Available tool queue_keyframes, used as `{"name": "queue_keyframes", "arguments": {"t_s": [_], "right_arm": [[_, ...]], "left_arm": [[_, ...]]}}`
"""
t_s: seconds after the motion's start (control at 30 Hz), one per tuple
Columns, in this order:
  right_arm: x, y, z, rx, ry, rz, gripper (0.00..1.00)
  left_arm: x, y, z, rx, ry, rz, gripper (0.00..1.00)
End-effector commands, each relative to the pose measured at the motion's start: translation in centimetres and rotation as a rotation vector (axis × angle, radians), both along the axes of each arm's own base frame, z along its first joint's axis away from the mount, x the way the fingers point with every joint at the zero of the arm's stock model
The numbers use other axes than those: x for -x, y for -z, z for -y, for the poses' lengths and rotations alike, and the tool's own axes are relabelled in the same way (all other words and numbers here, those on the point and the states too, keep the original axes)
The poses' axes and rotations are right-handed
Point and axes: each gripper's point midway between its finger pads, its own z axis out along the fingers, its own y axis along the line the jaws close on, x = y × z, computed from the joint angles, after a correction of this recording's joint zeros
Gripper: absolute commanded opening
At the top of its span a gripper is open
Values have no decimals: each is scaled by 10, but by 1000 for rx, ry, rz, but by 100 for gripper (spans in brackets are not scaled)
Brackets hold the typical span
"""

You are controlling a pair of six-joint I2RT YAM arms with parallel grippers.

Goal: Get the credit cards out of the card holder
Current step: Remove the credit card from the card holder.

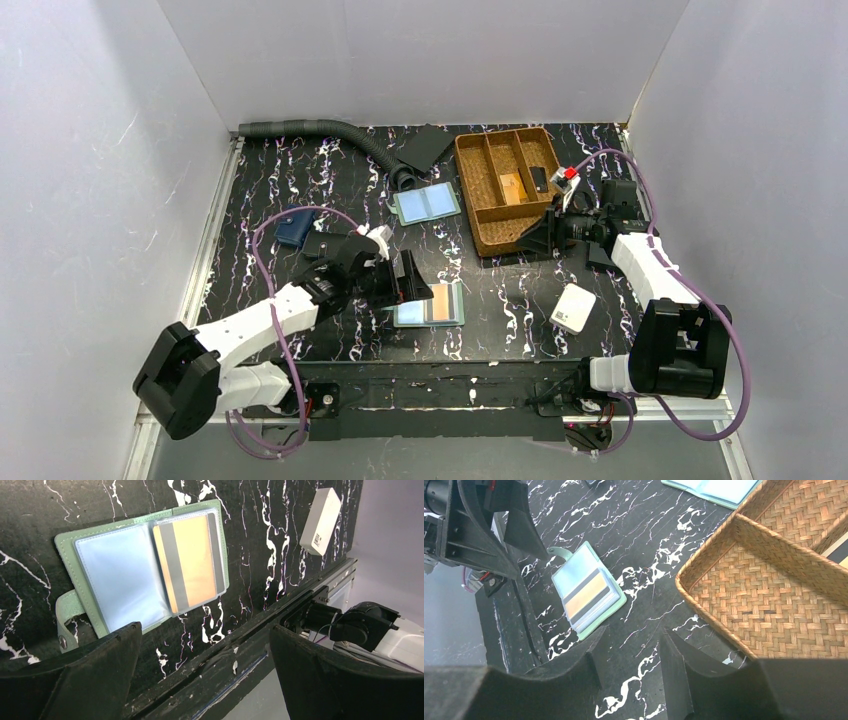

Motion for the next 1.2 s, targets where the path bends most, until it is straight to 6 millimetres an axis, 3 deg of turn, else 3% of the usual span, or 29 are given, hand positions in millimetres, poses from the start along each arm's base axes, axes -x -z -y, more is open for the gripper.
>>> {"name": "queue_keyframes", "arguments": {"t_s": [0.0,0.2,0.5,0.87,1.17], "right_arm": [[-5,-18,-1,-17,-5,53,50],[-7,-17,1,-3,14,50,50],[-8,-13,0,-10,14,33,50],[-6,-10,0,-8,3,39,50],[-6,-5,0,-11,-7,26,50]], "left_arm": [[-2,-11,-3,-61,-18,-15,98],[-7,-7,-11,-177,-54,-32,98],[-8,-3,-4,-269,-43,-18,98],[-14,-3,-8,-489,-55,35,98],[-15,3,-4,-545,-25,61,98]]}}
